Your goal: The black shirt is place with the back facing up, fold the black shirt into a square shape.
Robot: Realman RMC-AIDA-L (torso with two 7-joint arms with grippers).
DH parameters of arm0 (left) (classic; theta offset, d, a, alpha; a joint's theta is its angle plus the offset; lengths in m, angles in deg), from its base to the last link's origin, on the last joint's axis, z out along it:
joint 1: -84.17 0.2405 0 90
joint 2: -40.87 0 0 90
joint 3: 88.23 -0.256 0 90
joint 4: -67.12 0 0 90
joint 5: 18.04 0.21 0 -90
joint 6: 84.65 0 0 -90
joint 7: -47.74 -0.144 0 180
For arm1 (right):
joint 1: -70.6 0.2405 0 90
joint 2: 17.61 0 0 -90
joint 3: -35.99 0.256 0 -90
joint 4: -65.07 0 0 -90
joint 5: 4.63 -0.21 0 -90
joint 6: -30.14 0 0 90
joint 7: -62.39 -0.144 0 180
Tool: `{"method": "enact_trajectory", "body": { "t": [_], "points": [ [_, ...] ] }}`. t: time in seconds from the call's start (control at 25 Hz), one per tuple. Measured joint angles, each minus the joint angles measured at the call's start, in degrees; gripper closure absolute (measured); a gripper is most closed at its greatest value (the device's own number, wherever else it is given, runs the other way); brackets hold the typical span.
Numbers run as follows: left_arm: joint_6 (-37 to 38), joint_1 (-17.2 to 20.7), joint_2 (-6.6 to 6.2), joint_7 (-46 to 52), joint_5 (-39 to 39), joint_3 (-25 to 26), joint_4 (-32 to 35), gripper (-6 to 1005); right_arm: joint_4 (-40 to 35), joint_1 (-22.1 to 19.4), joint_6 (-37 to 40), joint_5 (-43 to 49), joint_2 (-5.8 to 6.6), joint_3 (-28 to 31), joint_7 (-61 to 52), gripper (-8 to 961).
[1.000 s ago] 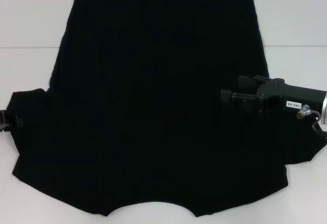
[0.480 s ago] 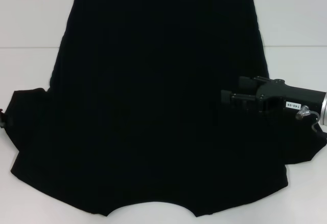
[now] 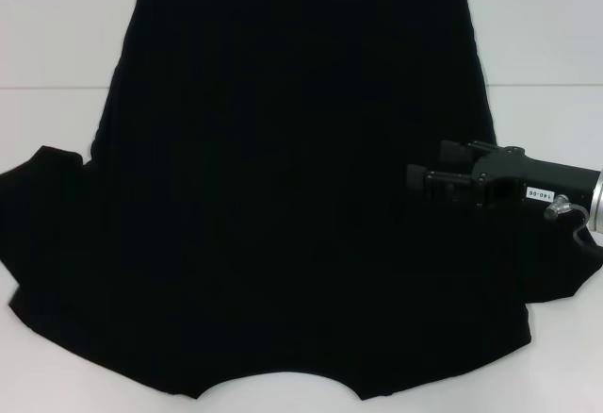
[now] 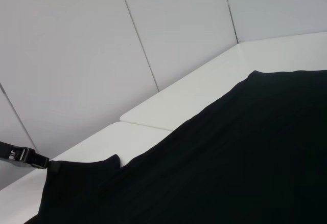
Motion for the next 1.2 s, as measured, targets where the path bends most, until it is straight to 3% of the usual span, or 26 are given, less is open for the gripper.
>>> {"method": "enact_trajectory", "body": {
  "t": [0.92,1.08,1.2],
  "points": [
    [-3.3,-2.0,-0.69,-4.2,-2.5,0.0,0.0,931,1.2,0.0,0.0,-0.3,0.00,-0.1,0.4,37],
    [-0.8,-1.8,-0.51,-4.2,-3.9,0.0,0.2,922,1.3,0.0,-0.1,-0.3,0.00,-0.1,0.4,37],
    [6.5,-1.6,-0.50,-5.1,-8.4,0.0,0.6,915,1.3,0.0,-0.2,-0.3,0.01,0.0,0.3,37]
  ]
}}
